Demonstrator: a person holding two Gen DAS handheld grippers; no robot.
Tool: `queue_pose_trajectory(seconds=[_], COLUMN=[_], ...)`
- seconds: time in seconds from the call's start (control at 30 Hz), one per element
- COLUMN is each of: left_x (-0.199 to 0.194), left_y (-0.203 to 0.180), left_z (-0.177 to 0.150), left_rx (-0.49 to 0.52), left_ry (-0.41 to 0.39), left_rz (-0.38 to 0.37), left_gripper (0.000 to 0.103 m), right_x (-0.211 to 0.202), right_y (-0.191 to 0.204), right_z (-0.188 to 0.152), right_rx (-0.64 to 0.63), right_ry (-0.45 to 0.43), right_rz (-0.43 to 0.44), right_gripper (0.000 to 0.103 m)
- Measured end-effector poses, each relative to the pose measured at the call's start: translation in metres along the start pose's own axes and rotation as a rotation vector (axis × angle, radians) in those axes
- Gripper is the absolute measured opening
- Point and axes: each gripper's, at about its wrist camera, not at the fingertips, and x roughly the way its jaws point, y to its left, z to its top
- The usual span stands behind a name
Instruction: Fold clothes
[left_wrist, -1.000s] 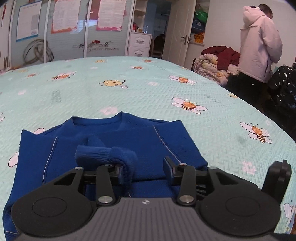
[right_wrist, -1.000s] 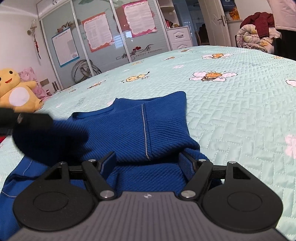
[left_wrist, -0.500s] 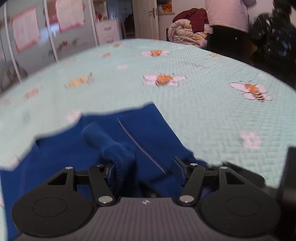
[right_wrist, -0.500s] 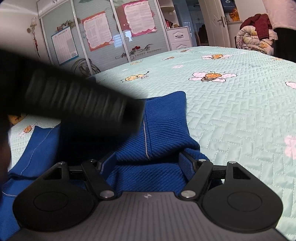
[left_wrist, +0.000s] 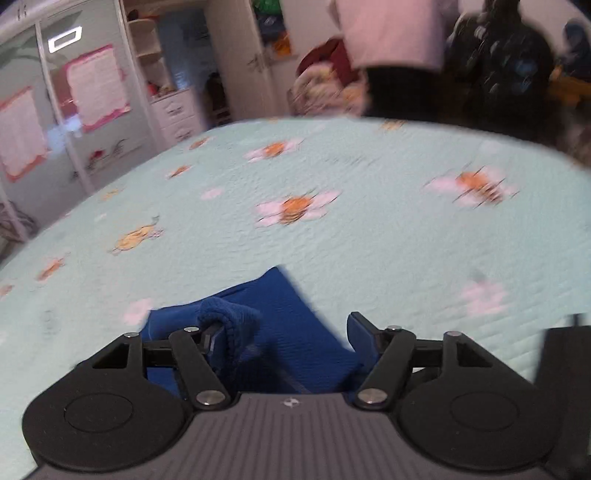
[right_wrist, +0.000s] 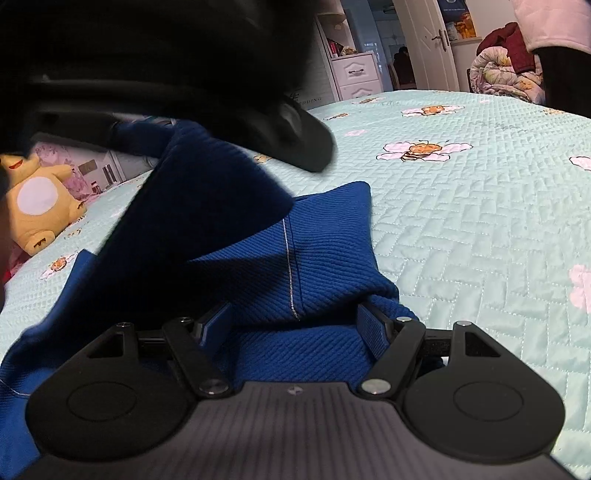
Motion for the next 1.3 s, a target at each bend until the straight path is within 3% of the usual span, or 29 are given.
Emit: queue_pose_trajectory(seconds=[0.13,0.27,0.43,0.63,0.7,0.83,1.03,1.3], left_x=[0.013,0.01,0.006,-0.013,-0.017,-0.023,-0.052,-0.087], left_y=[0.012,0.031,0.038,0.041,0.049,0.053,0.062,0.13], left_z=[-0.015,-0.031,-0.043,-0.043,-0.034,-0.026,-0.061,-0.147], left_rx=[-0.069,-0.198,-0.174,-0.127,-0.19,-0.332,-0.402,-0.66], left_ry=[0.119,0.122,0.123,0.047,0.004,-0.089,-0.117,-0.089], left_rz=[-0.022,-0.146,-0.119,-0.151,-0.216,-0.468,-0.365,-0.079], left_gripper=[0.069,0.069,0.07,0.07,0.07,0.07,0.07,0.07], right_x=[-0.001,-0.002,-0.002,-0.003,-0.004,-0.003,-0.002,-0.005], right_y=[-0.003,-0.008,-0.012,-0.012,-0.012,-0.013,-0.014,-0.018], right_z=[0.001,0.002,0.005,0.004,0.003,0.002,0.003,0.002], right_rx=[0.014,0.036,0.055,0.068,0.072,0.069,0.077,0.109], right_ry=[-0.002,-0.008,-0.008,-0.01,-0.011,-0.01,-0.012,-0.016], right_rz=[0.009,0.022,0.036,0.045,0.047,0.046,0.052,0.071], right_gripper=[0.074,0.074,0.074,0.074,0.074,0.074,0.074,0.074])
